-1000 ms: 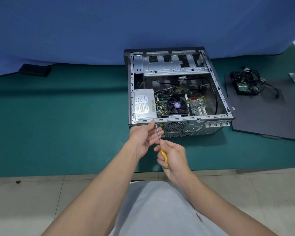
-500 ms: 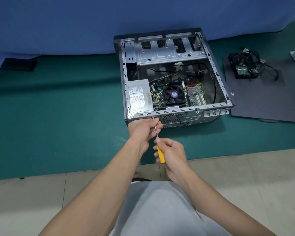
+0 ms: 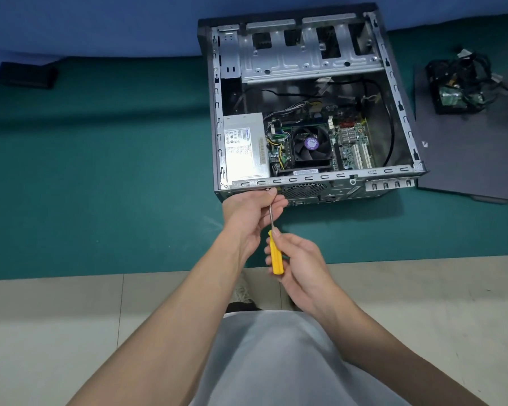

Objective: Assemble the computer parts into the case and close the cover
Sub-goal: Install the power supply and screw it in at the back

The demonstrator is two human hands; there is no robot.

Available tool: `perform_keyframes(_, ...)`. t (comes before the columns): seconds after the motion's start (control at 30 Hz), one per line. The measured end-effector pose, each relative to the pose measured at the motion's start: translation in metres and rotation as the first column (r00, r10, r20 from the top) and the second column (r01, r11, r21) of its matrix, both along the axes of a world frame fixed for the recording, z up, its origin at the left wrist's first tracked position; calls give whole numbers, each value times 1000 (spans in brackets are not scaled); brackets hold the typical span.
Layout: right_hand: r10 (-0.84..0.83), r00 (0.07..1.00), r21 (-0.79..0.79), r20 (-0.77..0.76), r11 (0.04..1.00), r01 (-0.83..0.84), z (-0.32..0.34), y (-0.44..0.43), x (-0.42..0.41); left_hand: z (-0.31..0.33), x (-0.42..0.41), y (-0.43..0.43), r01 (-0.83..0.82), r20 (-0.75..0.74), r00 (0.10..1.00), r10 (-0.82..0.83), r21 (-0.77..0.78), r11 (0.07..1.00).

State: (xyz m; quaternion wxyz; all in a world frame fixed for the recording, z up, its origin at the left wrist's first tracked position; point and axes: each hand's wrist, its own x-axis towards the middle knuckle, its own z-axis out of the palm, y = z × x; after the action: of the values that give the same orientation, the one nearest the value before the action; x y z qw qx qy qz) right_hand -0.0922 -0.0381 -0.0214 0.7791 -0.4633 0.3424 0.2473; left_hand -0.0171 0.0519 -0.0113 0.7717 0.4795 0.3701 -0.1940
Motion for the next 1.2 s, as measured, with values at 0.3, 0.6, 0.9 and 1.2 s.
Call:
perform_keyframes(0.3,-95,965,575,-243,788,223,1,2,9,3,-1,5,57,-2,998,-57,-118,991)
perform_keyframes(0.6,-16,1000,94,-24,995,18,7,4,3,1,-2,-1,-41,-14,999,40,-26,999)
perform_keyframes(0.9,-105,983,372,-151,915,155,11,5,5,5,1,3,41,-35,998,-43,-63,997)
perform_keyframes(1.2,-65,987,350,-150,930,115,11,3,8,4,1,5,77,-24,997,-79,-82,994)
